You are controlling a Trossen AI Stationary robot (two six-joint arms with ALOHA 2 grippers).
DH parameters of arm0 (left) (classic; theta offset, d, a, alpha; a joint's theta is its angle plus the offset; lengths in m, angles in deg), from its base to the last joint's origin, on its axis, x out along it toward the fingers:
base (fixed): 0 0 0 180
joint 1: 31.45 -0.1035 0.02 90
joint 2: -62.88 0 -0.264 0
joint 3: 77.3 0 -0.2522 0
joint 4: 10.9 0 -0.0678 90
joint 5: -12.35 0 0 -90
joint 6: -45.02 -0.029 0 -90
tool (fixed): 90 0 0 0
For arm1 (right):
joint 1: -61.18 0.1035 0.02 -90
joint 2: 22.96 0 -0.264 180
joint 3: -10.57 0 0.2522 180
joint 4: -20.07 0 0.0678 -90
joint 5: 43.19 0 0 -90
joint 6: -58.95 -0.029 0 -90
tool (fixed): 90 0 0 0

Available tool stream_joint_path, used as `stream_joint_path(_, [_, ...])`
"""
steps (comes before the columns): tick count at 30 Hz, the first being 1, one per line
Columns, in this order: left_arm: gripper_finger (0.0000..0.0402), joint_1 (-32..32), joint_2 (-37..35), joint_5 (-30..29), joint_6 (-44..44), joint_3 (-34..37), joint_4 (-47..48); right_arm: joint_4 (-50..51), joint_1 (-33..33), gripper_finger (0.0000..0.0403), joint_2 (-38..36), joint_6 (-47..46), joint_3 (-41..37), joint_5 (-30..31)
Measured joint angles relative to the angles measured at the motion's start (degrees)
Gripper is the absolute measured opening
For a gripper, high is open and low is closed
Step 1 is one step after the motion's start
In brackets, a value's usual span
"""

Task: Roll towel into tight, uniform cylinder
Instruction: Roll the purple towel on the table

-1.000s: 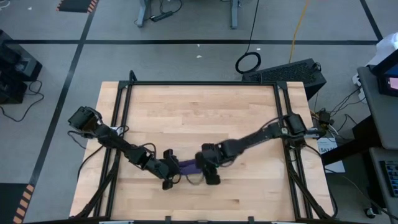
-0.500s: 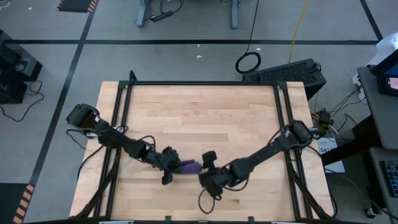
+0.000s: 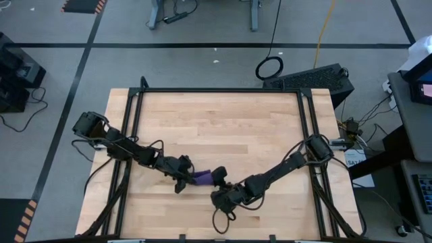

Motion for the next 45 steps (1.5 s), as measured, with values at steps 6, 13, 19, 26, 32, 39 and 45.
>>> stream_joint_path(6, [0.0025,-0.7,0.0,0.7,0.7,0.7,-0.5,1.4,-2.5,0.0201,2.4,-2.9,0.0,3.3])
stream_joint_path(13, [0.0025,-0.8,0.0,1.5,0.6,0.7,-0.4,2.0,-5.5,0.0197,2.4,-7.6,0.0,0.3])
stream_joint_path(19, [0.0048,-0.8,0.0,0.3,0.1,0.7,-0.3,4.8,-9.6,0.0128,2.4,-16.1,0.2,-13.4])
stream_joint_path(26, [0.0122,-0.7,-2.7,2.2,-2.9,0.8,0.7,5.4,-13.0,0.0032,2.1,-20.9,0.3,-26.1])
stream_joint_path(32, [0.0164,-0.6,-10.6,4.1,-6.8,0.8,3.6,5.9,-17.4,0.0039,2.2,-26.4,0.2,-41.1])
stream_joint_path(39, [0.0169,5.0,-14.7,-10.4,-17.5,0.7,3.9,7.5,-22.4,0.0048,2.4,-35.4,0.1,-53.4])
stream_joint_path(45, [0.0169,11.3,-11.1,-21.6,-27.7,0.7,1.3,7.9,-24.3,0.0046,2.5,-38.8,0.0,-58.8])
